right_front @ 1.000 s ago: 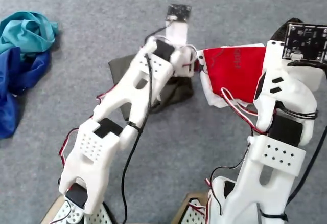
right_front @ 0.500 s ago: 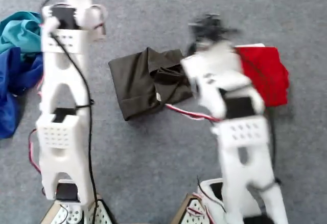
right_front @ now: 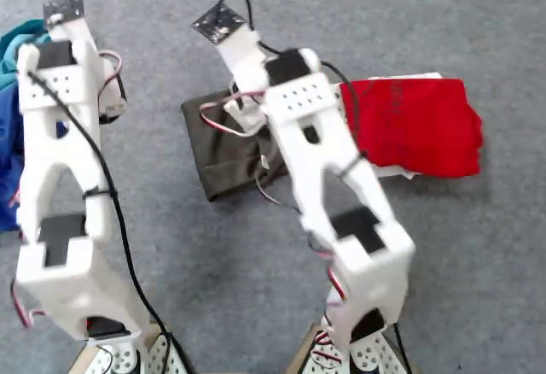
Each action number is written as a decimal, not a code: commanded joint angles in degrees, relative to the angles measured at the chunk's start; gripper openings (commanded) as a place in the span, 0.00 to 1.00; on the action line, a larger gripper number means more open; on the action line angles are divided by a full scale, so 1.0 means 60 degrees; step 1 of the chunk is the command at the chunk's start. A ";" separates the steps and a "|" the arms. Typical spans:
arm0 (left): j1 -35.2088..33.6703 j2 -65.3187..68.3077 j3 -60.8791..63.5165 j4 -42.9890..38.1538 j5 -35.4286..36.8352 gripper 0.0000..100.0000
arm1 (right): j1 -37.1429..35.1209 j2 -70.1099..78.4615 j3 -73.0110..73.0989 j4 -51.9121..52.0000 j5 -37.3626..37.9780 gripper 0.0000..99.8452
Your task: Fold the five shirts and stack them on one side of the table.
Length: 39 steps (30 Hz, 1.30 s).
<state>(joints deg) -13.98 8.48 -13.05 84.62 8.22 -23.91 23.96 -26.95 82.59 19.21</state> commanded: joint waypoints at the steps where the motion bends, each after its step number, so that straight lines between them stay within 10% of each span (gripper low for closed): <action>1: -0.0081 -0.1744 0.3890 -0.2799 -0.0029 0.03 | -0.0249 0.1795 -0.3436 0.1656 0.0073 0.01; 11: -0.0037 -0.1626 0.8974 -0.9275 -0.0015 0.03 | -0.0659 0.4930 -0.6484 0.3106 0.0059 0.01; 39: -0.0081 -0.1524 0.8681 -0.8791 -0.0015 0.03 | 0.3399 0.7143 -1.0542 0.0601 0.0132 0.01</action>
<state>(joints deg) -13.98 -0.22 39.87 31.78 8.13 -5.71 67.47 -87.16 85.76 19.65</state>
